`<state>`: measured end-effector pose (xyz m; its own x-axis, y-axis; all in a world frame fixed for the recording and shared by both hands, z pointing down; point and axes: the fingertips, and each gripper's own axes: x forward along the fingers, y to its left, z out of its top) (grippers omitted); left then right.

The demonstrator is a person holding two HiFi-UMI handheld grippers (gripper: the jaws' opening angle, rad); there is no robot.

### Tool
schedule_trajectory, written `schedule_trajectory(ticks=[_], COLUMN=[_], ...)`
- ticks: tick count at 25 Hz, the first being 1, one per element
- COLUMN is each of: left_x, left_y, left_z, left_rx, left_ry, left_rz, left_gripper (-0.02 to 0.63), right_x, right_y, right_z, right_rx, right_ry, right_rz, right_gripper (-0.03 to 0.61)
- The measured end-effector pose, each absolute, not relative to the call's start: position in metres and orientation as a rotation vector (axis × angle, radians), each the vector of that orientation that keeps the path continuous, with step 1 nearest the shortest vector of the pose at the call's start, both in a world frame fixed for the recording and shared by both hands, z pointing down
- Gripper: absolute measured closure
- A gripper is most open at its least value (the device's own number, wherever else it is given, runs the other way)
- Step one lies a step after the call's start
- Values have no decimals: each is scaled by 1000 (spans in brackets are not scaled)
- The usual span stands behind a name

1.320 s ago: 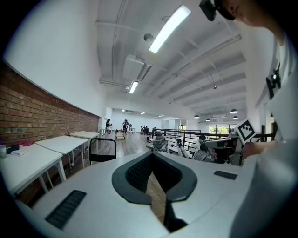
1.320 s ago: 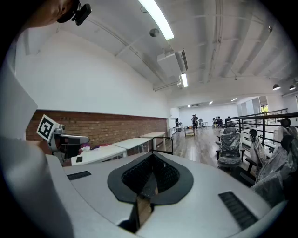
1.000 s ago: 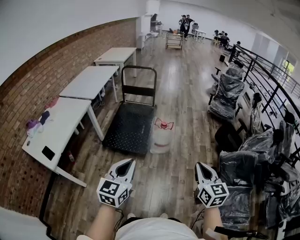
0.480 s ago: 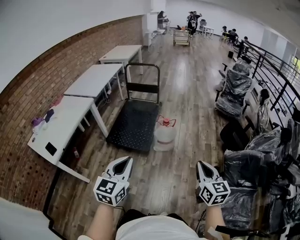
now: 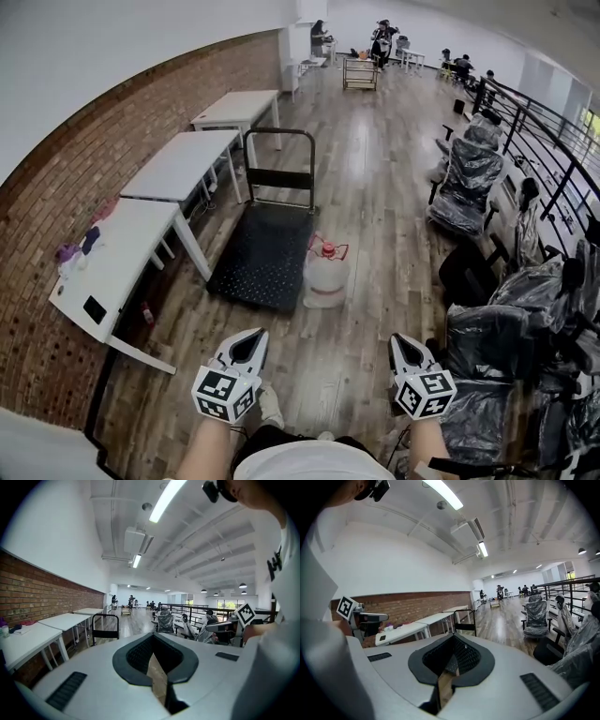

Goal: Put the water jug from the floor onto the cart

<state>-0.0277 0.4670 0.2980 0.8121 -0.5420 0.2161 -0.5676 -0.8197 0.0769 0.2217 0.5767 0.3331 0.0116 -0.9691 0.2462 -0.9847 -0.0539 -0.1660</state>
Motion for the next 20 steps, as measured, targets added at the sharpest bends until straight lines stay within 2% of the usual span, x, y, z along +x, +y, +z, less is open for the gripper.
schedule_trajectory(ticks=[7,20], left_x=[-13,-58], left_y=[422,290], left_z=[300,310], left_rx=[2878,2846], left_ry=[-800,-776], left_rz=[238,217], left_gripper=[614,614], right_x=[229,178], right_y=[540,421], right_z=[325,307], right_rx=[2232,2205], right_ry=[-2061,-1984], right_rz=[419,377], right_gripper=[575,575])
